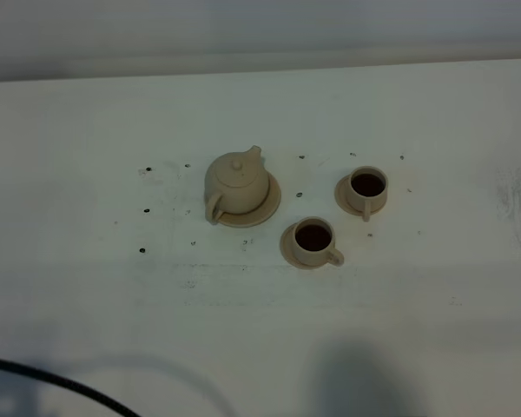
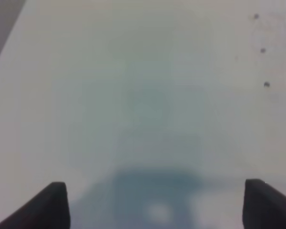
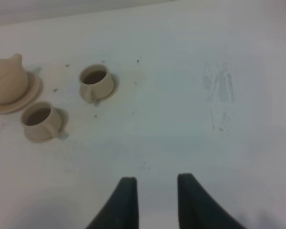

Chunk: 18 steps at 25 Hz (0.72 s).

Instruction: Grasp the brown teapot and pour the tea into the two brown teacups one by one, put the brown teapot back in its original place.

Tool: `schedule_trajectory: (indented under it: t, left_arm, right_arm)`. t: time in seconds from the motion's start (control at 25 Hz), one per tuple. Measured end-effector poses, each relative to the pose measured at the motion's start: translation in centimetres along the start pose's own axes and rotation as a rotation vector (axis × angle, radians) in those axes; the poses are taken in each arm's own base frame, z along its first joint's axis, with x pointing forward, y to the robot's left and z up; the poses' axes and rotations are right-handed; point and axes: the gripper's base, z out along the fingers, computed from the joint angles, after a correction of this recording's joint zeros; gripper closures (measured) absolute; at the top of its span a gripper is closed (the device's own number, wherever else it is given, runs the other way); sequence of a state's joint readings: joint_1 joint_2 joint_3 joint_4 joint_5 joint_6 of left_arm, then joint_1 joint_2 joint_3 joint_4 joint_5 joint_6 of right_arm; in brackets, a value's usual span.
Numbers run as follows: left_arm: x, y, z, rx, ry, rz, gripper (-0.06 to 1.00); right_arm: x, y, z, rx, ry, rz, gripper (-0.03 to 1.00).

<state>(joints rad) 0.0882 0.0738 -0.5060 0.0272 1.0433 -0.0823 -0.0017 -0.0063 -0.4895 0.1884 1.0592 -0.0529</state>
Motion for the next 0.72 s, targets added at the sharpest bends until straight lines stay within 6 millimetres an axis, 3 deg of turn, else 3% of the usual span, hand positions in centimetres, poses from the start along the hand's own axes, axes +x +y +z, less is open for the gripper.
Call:
schedule_trajectory:
  t: [0.16,0.72]
  left_arm:
    - [0.72,-0.05,-0.85,0.018,-0.072,0.002,0.22]
    - [0.78,-0.3,-0.9,0.073,-0.073,0.053,0.22]
  right_arm:
    - [0.0,0.0,0.0,0.0,0.0,0.0,0.73]
    - [0.0,0.0,0.0,0.0,0.0,0.0,0.73]
